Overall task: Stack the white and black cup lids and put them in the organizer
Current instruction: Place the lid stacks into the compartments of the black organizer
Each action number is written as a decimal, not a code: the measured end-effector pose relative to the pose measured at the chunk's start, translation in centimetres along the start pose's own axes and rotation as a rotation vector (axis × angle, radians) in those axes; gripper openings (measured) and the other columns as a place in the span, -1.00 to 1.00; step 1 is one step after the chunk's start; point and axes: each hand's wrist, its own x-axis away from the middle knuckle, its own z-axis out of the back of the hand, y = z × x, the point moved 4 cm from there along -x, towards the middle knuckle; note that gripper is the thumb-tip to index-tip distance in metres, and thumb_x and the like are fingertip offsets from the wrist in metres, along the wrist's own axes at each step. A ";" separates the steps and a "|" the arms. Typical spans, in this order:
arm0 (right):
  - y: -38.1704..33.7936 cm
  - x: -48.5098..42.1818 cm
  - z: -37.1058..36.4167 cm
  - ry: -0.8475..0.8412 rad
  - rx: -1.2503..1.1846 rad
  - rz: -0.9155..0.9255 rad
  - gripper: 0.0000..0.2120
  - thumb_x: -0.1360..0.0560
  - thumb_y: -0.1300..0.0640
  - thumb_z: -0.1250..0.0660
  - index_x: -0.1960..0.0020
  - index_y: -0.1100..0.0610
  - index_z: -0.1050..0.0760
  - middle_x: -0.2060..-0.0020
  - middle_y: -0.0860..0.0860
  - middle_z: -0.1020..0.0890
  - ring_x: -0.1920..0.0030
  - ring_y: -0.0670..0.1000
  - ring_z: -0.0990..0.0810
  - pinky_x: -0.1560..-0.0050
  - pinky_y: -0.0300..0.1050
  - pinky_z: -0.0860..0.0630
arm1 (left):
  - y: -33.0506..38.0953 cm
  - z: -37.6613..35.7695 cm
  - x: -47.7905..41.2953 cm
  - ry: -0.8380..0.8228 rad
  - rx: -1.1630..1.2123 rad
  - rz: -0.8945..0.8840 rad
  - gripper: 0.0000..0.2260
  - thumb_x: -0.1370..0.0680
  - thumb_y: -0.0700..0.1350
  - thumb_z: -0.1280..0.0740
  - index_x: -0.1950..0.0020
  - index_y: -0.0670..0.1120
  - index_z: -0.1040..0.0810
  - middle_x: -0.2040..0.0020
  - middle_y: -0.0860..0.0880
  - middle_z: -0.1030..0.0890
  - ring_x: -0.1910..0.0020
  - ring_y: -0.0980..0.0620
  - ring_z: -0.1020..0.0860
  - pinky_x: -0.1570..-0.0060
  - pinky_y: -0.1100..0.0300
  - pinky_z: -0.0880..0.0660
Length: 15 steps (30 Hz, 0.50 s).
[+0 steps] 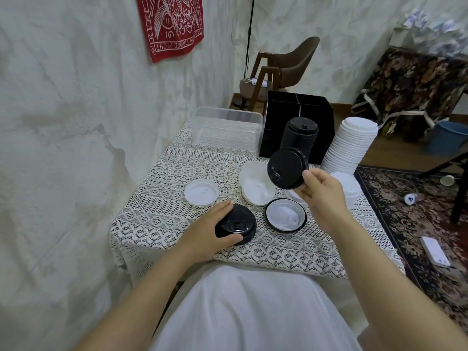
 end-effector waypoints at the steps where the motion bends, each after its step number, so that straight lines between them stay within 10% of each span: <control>1: 0.2 0.4 -0.4 -0.034 -0.093 -0.054 -0.84 -0.64 0.23 -0.19 0.03 0.16 -0.53 0.15 0.09 -0.68 0.12 0.00 -0.65 0.05 -0.19 -0.58 | 0.0 0.1 0.1 0.006 0.013 0.005 -0.26 -0.48 0.16 -0.41 -0.55 0.15 -0.11 -0.53 0.24 -0.13 -0.49 0.18 -0.16 -0.42 0.17 -0.17; 15: 2.6 4.2 -5.5 -0.380 -0.227 -0.395 -0.80 -0.61 0.23 -0.22 -0.11 0.26 -0.60 0.10 0.12 -0.69 0.17 0.01 -0.66 0.09 -0.15 -0.59 | 3.0 2.4 0.8 0.175 0.208 -0.130 -0.15 -0.36 -0.13 -0.57 -0.52 0.13 -0.18 -0.41 0.34 -0.19 -0.38 0.40 -0.14 -0.33 0.51 -0.08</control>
